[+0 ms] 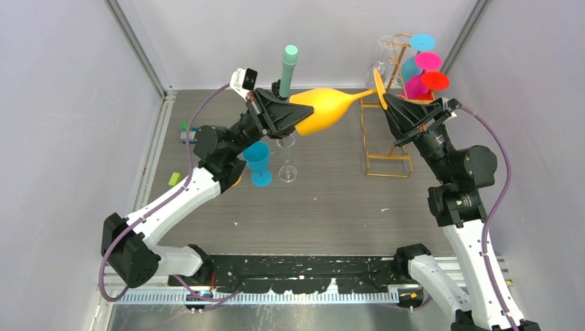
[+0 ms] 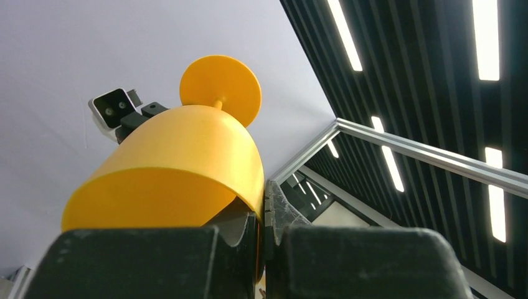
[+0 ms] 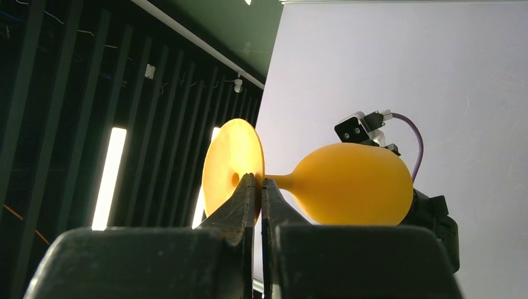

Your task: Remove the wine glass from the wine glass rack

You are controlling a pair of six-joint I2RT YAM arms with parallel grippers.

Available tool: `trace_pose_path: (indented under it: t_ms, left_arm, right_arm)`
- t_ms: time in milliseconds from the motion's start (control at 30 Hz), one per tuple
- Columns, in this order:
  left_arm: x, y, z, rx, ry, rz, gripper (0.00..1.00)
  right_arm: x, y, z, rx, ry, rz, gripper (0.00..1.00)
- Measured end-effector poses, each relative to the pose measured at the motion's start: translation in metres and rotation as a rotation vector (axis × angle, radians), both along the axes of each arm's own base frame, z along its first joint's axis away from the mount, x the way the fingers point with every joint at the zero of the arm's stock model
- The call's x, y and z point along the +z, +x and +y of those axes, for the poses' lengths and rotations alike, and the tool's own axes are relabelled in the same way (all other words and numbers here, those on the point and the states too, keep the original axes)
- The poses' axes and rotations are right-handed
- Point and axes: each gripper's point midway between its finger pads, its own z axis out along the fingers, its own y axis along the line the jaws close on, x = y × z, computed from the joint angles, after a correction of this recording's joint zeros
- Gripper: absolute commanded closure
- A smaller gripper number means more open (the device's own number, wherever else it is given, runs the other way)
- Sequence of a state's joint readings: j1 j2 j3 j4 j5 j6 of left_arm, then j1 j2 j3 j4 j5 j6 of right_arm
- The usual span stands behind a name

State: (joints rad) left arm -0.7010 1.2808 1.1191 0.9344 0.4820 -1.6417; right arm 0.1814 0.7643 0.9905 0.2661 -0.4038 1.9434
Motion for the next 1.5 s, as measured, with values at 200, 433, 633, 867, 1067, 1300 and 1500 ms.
trace_pose_path:
  t_ms: [200, 433, 633, 867, 1067, 1300, 1500]
  left_arm:
    - [-0.006, 0.000, -0.001, 0.016, 0.017, -0.016, 1.00]
    - [-0.024, -0.019, 0.007, 0.115, 0.178, -0.150, 1.00]
    - [-0.048, -0.026, 0.038, 0.347, 0.435, -0.240, 1.00]
    - [-0.091, -0.004, 0.045, 0.444, 0.726, -0.240, 1.00]
    - [-0.144, 0.021, 0.019, 0.405, 0.979, -0.171, 1.00]
    - [-0.204, 0.044, -0.029, 0.383, 1.321, -0.182, 1.00]
    - [-0.247, 0.078, -0.056, 0.396, 1.546, -0.207, 1.00]
  right_arm:
    - [-0.013, 0.008, 0.001, -0.039, -0.060, 0.023, 0.47]
    - [-0.038, 0.016, -0.004, -0.144, -0.195, 0.074, 0.36]
    - [-0.062, 0.013, -0.015, -0.248, -0.320, 0.109, 0.35]
    - [-0.078, 0.010, -0.035, -0.390, -0.482, 0.138, 0.37]
    - [-0.061, -0.003, -0.056, -0.520, -0.714, 0.090, 0.37]
    - [-0.026, -0.026, -0.091, -0.717, -0.948, 0.002, 0.37]
    - [-0.045, -0.025, -0.112, -0.798, -1.069, 0.068, 0.37]
